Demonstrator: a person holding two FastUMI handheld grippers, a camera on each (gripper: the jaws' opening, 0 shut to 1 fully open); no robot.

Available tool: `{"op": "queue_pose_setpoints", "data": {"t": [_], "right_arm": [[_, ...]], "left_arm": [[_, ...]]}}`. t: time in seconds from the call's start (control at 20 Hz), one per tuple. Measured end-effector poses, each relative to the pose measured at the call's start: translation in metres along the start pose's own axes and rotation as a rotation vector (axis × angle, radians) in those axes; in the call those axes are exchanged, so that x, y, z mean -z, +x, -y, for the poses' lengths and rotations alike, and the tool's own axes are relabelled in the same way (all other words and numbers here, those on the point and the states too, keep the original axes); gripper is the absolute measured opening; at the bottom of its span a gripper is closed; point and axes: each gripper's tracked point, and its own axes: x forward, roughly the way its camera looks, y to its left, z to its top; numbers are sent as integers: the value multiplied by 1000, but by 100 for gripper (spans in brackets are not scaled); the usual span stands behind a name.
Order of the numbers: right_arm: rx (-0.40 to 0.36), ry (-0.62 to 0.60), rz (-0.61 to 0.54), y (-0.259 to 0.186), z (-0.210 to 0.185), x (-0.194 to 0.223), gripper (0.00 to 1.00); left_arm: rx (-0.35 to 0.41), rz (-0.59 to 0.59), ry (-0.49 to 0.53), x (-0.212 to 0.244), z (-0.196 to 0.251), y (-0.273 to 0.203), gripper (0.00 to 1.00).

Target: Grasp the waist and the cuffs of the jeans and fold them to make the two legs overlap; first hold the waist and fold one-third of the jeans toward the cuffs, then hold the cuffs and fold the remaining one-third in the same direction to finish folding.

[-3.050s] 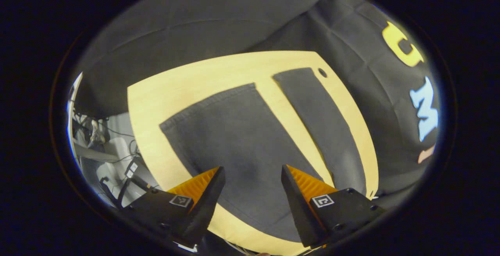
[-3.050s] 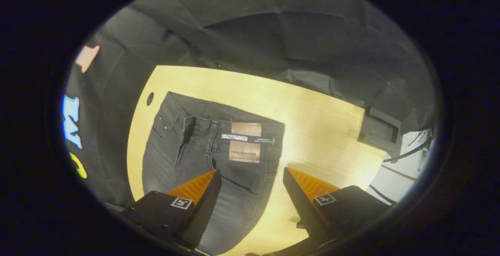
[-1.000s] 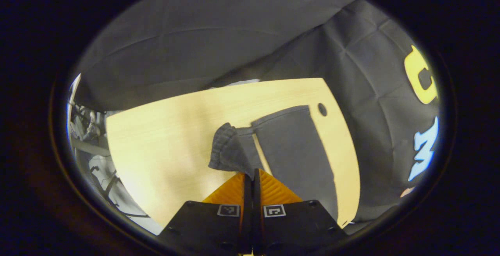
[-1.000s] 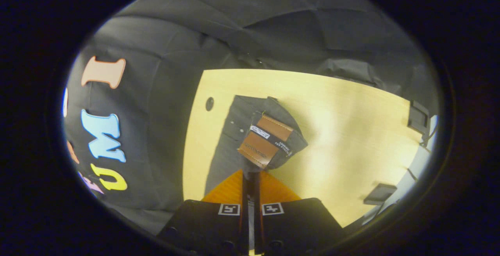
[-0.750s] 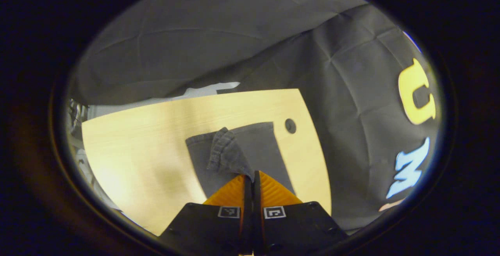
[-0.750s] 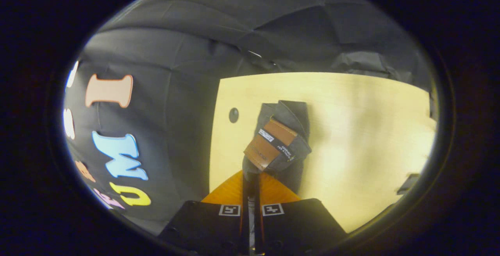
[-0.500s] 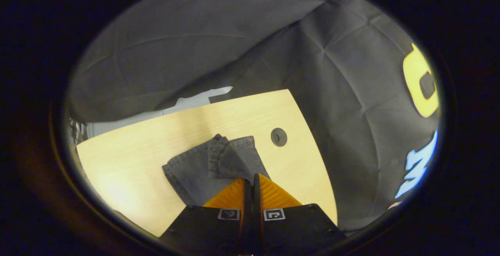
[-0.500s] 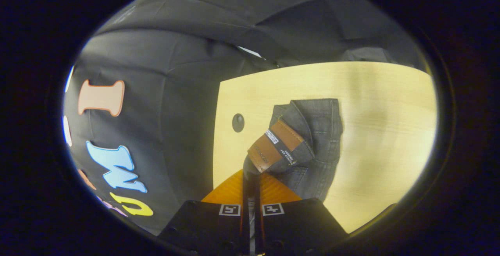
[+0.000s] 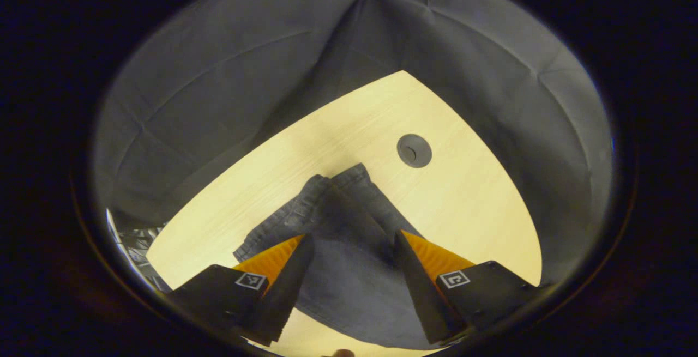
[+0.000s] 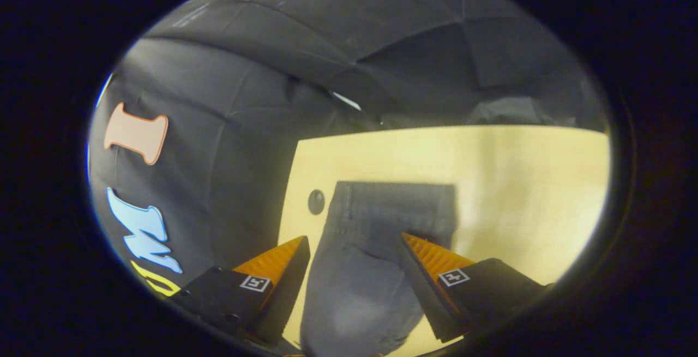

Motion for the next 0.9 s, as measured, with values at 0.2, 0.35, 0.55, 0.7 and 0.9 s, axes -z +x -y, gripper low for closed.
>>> {"op": "queue_pose_setpoints", "data": {"t": [0.2,0.35,0.55,0.7,0.9], "right_arm": [[134,-77,67,-2,36,-19,95],[133,-92,-52,17,33,10,96],[168,-117,-101,34,39,33,78],[140,-113,-144,38,41,35,47],[96,-118,-108,27,29,23,25]], "left_arm": [[-8,64,1,-16,-17,-17,98],[22,64,-4,-12,-32,-31,99],[41,43,-68,2,-62,-47,99],[41,41,-80,8,-82,-51,99],[44,32,-79,17,-92,-54,100]]}}
